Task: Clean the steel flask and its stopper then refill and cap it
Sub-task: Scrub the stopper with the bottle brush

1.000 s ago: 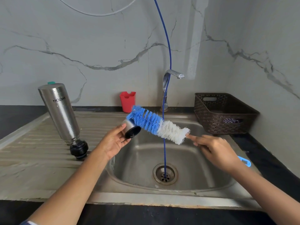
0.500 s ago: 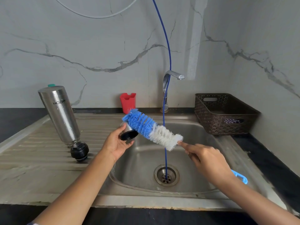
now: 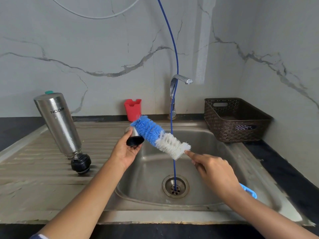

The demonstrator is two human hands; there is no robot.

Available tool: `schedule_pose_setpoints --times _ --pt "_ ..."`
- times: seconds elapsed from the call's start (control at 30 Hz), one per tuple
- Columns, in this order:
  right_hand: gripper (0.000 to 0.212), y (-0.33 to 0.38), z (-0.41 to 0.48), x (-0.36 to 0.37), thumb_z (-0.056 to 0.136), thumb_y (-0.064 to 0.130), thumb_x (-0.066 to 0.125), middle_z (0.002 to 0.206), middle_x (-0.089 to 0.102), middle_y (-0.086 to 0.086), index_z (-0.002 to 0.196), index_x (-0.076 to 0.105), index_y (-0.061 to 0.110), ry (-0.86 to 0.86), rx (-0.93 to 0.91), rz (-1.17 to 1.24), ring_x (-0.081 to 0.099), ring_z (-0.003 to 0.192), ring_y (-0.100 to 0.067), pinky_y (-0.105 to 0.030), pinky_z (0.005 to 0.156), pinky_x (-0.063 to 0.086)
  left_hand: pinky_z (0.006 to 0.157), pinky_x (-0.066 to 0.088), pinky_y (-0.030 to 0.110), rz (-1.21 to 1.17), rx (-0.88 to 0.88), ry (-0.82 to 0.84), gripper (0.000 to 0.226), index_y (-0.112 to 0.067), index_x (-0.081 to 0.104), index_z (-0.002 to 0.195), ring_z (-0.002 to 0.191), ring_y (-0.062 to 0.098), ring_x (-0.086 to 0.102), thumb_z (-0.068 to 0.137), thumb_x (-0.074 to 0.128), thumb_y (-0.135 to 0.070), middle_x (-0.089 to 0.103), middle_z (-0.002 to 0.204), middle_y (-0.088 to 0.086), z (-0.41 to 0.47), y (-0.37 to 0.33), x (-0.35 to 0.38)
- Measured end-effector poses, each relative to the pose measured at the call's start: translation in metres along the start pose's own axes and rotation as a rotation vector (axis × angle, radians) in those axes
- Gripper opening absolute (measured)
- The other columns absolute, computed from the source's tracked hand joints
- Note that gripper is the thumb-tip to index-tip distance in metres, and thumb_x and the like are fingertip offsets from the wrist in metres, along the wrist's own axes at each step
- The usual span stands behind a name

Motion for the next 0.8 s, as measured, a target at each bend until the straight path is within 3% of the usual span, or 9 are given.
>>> schedule_pose_setpoints --times 0.17,0.33,0.43,0.57,0.67,0.73,0.8 --pt "0.047 0.003 -0.001 0.01 0.097 0.025 0.041 0.108 0.066 0.01 0.135 0.041 0.052 0.011 0.052 -0.006 0.061 0.1 -0.02 -0.035 0.076 0.05 0.091 0.049 0.032 -0.056 0.038 -0.086 0.022 -0.012 0.059 0.105 0.091 0.02 0.063 0.091 0.062 -0.029 0.066 0.101 0.01 0.006 0.001 -0.005" --pt "0.047 0.016 0.003 0.004 0.098 0.024 0.041 0.095 0.064 0.007 0.138 0.04 0.05 -0.002 0.02 0.002 0.062 0.091 -0.025 -0.036 0.07 0.048 0.079 0.049 0.028 -0.077 0.022 -0.136 0.023 -0.017 0.06 0.1 0.085 0.018 0.061 0.092 0.059 -0.039 0.067 0.094 0.005 0.01 0.012 -0.005" --pt "0.048 0.031 0.007 0.011 0.099 0.024 0.039 0.095 0.062 0.003 0.139 0.038 0.049 0.021 -0.009 -0.03 0.061 0.09 -0.028 -0.036 0.068 0.045 0.077 0.054 0.03 -0.139 0.023 -0.139 0.025 -0.014 0.06 0.109 0.089 0.019 0.064 0.094 0.058 -0.035 0.068 0.102 0.007 0.011 0.014 -0.007" --pt "0.046 0.028 0.018 0.01 0.099 0.024 0.039 0.092 0.061 0.002 0.139 0.039 0.047 0.003 -0.001 -0.088 0.061 0.086 -0.029 -0.033 0.061 0.036 0.075 0.052 0.031 -0.173 0.019 -0.161 0.034 -0.014 0.055 0.117 0.088 0.021 0.063 0.097 0.051 -0.042 0.066 0.099 0.011 0.012 0.013 -0.014" --pt "0.046 0.035 0.009 0.007 0.098 0.023 0.042 0.081 0.055 0.002 0.138 0.041 0.046 -0.018 -0.049 -0.078 0.061 0.076 -0.031 -0.033 0.058 0.039 0.083 0.054 0.034 -0.201 0.045 -0.096 0.036 -0.021 0.057 0.123 0.095 0.022 0.064 0.096 0.049 -0.045 0.067 0.106 0.008 0.012 0.006 -0.007" --pt "0.046 0.03 0.007 0.01 0.099 0.026 0.04 0.086 0.058 0.002 0.14 0.038 0.048 0.004 -0.023 -0.075 0.062 0.081 -0.031 -0.035 0.062 0.044 0.088 0.053 0.033 -0.201 0.054 -0.065 0.038 -0.02 0.057 0.125 0.097 0.021 0.065 0.095 0.052 -0.043 0.068 0.108 0.008 0.012 0.005 -0.004" --pt "0.045 0.02 0.011 0.012 0.1 0.027 0.037 0.093 0.062 0.001 0.14 0.037 0.048 0.019 0.022 -0.077 0.061 0.088 -0.03 -0.035 0.066 0.044 0.084 0.053 0.029 -0.203 0.058 -0.074 0.042 -0.015 0.054 0.129 0.092 0.019 0.065 0.094 0.057 -0.037 0.067 0.104 0.009 0.012 0.005 -0.005"
Point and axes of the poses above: each hand's wrist, its own z-axis towards the middle knuckle, its own x-axis out of the palm, y = z × x, the point moved 10 cm from there along z, towards the middle knuckle
